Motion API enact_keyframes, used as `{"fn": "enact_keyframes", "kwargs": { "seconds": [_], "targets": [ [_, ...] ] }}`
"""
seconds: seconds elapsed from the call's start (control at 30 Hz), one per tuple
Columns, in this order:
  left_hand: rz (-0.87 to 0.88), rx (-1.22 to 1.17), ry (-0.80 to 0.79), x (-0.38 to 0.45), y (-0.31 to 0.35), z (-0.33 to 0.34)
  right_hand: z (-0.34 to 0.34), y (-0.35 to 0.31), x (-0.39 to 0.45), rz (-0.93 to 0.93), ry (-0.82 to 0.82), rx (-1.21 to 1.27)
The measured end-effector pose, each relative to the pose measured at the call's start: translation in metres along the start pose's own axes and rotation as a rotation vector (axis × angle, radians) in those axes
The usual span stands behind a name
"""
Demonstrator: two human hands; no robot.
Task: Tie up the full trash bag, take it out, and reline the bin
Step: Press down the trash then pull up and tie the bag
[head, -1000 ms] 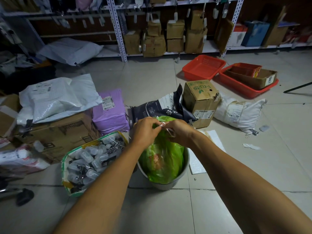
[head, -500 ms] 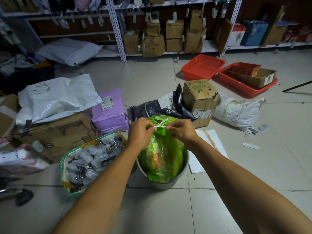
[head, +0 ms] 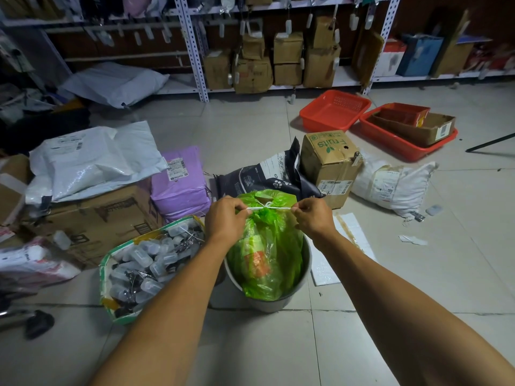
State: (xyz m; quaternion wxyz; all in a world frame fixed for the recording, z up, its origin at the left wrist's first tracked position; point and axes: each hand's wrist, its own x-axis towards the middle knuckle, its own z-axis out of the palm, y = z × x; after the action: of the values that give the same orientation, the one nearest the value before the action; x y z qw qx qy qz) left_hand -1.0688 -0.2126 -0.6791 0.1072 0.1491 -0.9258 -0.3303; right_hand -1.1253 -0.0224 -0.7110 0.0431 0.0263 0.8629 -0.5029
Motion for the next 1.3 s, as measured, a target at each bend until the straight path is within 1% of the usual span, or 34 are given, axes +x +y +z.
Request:
{"fn": "enact_keyframes", "kwargs": {
  "seconds": [0.23,0.3,0.37,0.5,0.63,0.67,0.77,0.83,0.97,1.13,1.2,1.3],
  "targets": [
    [0.005,0.007,0.000,-0.001,-0.001,0.001,0.000,0.001,-0.002,0.011,0.016,-0.057],
    [-0.008,-0.031,0.021,0.000,-0.003,0.003,-0.001,-0.003,-0.005,0.011,0.024,-0.078],
    [-0.010,-0.096,0.051,0.000,-0.005,0.004,-0.001,-0.008,-0.009,-0.019,0.005,-0.153],
    [0.020,-0.113,0.048,0.000,-0.011,0.003,0.008,-0.019,-0.014,-0.187,0.014,-0.373],
    [0.036,-0.077,0.025,0.005,-0.018,-0.005,0.016,-0.037,-0.021,-0.332,0.037,-0.499],
    [0.034,-0.062,0.019,0.007,-0.021,-0.007,0.017,-0.041,-0.022,-0.363,0.019,-0.538],
    [0.040,-0.009,-0.040,0.007,-0.030,-0.011,0.021,-0.049,-0.024,-0.395,-0.151,-0.617],
    [0.021,-0.013,-0.089,0.004,-0.037,-0.011,0.025,-0.050,-0.022,-0.411,-0.198,-0.657],
    [-0.010,-0.032,-0.165,-0.002,-0.054,-0.010,0.032,-0.045,-0.020,-0.443,-0.181,-0.720],
    [0.015,0.043,-0.237,-0.014,-0.067,-0.010,0.039,-0.034,-0.017,-0.416,-0.125,-0.683],
    [-0.010,0.039,-0.298,-0.020,-0.072,-0.006,0.040,-0.032,-0.017,-0.415,-0.091,-0.660],
    [-0.046,0.028,-0.436,-0.028,-0.080,-0.004,0.040,-0.034,-0.018,-0.411,-0.042,-0.633]
  ]
}}
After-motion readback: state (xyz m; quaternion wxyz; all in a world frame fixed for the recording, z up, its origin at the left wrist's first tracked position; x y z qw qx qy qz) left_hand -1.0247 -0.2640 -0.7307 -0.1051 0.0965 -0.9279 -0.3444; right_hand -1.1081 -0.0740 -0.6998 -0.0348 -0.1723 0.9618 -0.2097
